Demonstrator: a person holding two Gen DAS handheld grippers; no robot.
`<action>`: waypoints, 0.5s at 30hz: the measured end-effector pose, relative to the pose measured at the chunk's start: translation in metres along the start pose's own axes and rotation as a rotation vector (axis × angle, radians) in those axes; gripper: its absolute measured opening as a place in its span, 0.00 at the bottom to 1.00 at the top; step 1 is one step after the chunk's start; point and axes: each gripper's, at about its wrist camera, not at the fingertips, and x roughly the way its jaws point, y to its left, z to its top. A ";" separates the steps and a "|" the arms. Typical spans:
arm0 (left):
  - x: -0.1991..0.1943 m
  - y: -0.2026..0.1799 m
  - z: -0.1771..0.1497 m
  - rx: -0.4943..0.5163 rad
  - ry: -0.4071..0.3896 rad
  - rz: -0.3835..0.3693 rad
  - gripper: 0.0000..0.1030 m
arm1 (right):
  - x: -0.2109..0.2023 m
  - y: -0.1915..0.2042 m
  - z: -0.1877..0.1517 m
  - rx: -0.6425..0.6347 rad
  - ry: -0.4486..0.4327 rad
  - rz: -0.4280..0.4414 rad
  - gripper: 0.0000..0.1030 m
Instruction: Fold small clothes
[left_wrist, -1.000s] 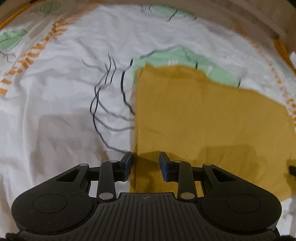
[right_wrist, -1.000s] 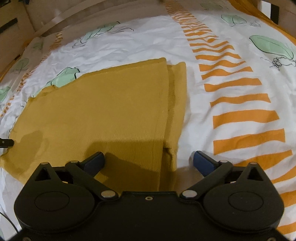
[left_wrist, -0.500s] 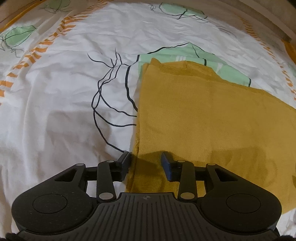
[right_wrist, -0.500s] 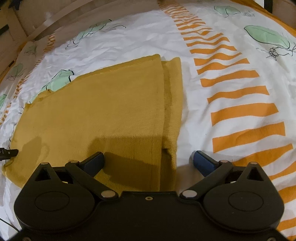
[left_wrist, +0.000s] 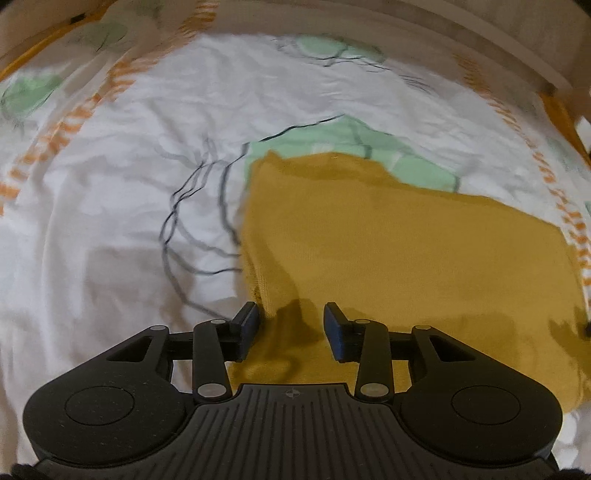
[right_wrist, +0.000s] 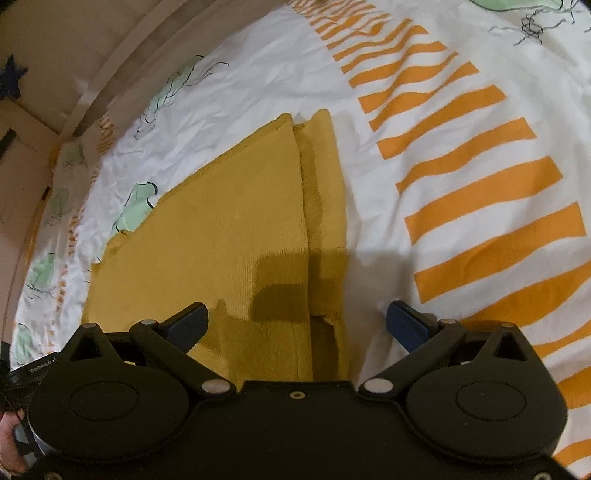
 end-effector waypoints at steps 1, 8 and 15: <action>-0.002 -0.008 0.003 0.017 -0.005 -0.002 0.36 | 0.000 0.000 0.000 0.001 0.004 0.003 1.00; 0.006 -0.058 0.033 -0.020 0.004 -0.156 0.37 | 0.001 0.007 -0.002 -0.068 0.007 -0.016 1.00; 0.037 -0.095 0.052 -0.041 0.022 -0.201 0.36 | 0.008 0.024 -0.004 -0.209 0.053 -0.090 1.00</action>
